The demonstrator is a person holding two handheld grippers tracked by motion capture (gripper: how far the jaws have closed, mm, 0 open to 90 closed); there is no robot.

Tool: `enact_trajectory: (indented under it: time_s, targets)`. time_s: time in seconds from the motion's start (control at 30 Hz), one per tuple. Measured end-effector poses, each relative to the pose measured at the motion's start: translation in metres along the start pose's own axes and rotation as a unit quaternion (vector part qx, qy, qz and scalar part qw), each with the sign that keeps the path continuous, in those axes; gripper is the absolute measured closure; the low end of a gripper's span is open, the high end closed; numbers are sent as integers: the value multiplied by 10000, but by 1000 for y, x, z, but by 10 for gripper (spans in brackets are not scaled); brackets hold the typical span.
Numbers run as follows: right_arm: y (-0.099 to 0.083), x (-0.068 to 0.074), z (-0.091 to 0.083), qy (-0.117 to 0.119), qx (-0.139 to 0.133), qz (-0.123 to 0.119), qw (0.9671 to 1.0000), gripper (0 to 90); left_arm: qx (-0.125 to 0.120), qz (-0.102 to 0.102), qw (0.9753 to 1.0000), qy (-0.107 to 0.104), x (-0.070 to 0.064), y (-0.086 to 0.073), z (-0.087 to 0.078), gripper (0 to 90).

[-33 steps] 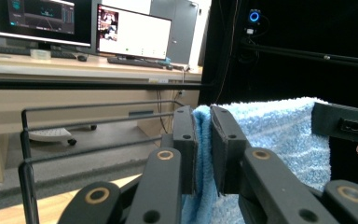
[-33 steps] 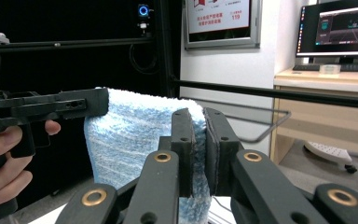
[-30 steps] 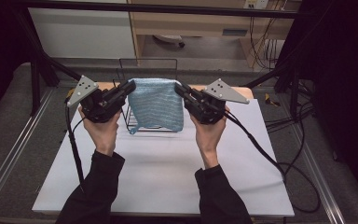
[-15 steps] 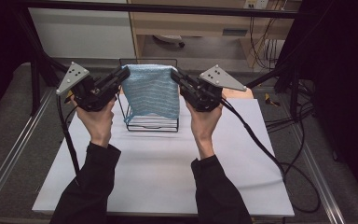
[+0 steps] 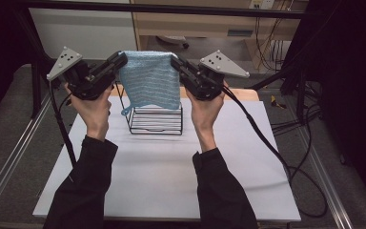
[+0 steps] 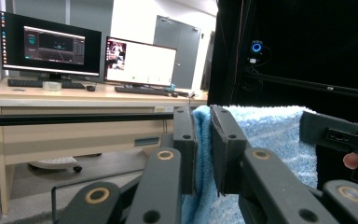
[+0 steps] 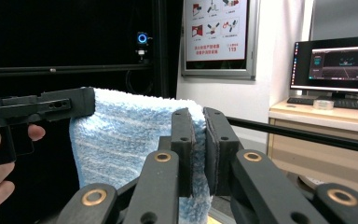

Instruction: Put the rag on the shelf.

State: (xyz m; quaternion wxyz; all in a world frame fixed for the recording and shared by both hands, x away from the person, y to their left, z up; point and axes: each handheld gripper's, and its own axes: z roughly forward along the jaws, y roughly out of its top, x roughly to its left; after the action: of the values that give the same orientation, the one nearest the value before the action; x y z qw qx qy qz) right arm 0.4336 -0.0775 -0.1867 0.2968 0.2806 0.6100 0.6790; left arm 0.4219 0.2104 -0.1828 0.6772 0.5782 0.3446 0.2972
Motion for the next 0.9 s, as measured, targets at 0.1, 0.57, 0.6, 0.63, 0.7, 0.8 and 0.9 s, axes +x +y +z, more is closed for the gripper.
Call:
enact_trajectory:
  time_s: [0.1,0.57,0.6,0.63,0.7,0.8,0.9]
  targets:
    - [4,-1,3,-14,-25,-30,10000,837,-20,-18,10000,-14,2,3,1,811]
    - [20,-10,23,-33,-97,45,9999,837,-98,-155,9998,-30,13,25,16,811]
    - [21,-11,24,-34,-94,46,9999,837,-101,-137,9999,-25,14,26,16,811]
    - [22,-12,26,-30,-105,50,9999,837,-99,-116,9999,-15,14,28,17,810]
    - [25,-13,29,-28,-125,67,9999,837,-110,-84,9999,14,15,32,19,811]
    - [29,-15,33,-31,-144,88,9999,837,-99,-95,9999,8,17,37,22,810]
    - [33,-18,36,-24,-150,129,9998,837,-97,-194,9998,-42,21,40,26,810]
